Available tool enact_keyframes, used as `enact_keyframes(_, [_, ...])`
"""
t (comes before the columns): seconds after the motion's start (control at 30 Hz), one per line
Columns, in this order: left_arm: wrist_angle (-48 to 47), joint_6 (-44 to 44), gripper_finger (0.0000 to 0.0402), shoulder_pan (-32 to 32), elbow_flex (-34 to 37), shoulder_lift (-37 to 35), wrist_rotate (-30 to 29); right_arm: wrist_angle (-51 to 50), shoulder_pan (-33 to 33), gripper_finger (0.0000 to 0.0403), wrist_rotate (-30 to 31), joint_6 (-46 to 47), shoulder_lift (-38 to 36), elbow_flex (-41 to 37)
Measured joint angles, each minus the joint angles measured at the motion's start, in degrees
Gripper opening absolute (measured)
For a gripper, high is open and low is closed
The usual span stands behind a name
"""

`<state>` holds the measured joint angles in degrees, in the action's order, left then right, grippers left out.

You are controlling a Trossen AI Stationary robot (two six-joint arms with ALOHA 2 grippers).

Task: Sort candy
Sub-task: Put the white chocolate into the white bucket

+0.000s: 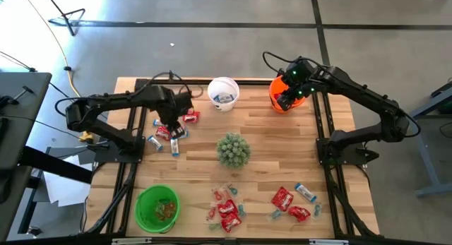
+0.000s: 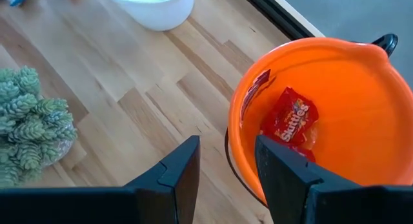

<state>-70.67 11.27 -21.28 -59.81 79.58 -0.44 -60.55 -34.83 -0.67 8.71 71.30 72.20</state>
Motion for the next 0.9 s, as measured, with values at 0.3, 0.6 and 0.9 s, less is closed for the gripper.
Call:
enact_keyframes(0.3, [11.52,-2.03,0.0131,2.75,9.22,1.52,0.70,-0.02,0.00,0.0144,0.00,0.24,0.00,0.01])
enact_keyframes(0.6, [20.68,-4.04,0.0131,3.83,13.83,1.52,-5.80,-1.00,0.00,0.0144,-0.02,1.48,0.00,0.00])
enact_keyframes(0.9, [23.92,-2.36,0.0131,3.70,16.07,1.52,-4.28,-1.81,0.00,0.0144,-0.02,1.46,0.00,0.02])
